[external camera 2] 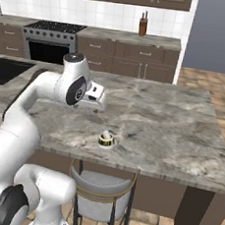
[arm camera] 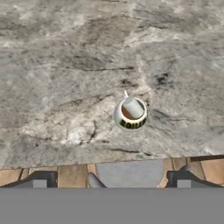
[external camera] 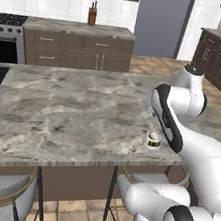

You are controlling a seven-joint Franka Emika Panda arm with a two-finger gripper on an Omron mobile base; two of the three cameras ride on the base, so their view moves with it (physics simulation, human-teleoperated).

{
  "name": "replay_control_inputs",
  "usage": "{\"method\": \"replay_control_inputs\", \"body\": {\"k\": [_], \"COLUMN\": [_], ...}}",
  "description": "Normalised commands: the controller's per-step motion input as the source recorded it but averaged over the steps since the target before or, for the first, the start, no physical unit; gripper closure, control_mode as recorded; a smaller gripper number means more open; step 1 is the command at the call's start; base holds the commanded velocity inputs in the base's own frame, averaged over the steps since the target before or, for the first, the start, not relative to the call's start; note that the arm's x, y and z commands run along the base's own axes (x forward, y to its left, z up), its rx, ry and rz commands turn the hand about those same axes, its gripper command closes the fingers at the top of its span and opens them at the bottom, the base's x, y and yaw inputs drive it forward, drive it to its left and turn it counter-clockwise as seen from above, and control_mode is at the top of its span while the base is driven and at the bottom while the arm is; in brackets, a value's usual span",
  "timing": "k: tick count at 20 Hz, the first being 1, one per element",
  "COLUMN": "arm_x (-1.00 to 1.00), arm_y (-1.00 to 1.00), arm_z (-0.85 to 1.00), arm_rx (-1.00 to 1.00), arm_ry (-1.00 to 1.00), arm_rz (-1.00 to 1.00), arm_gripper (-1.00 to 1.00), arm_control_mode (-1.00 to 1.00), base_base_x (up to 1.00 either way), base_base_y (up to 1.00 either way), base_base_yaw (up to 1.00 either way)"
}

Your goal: Pick up the marshmallow and place it in the cup of hot chocolate on the dining counter.

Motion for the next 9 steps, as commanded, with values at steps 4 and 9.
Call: {"method": "replay_control_inputs", "body": {"k": [4,9], "arm_x": [-0.66,-0.78], "arm_y": [0.0,0.0], "arm_z": [0.63,0.46], "arm_rx": [0.09,0.15], "arm_ry": [-0.13,-0.2], "arm_rz": [-0.07,-0.05], "arm_gripper": [-1.0,-1.0], "arm_control_mode": [-1.0,-1.0], "base_base_x": [0.0,0.0], "base_base_y": [0.0,0.0], "base_base_yaw": [0.0,0.0]}}
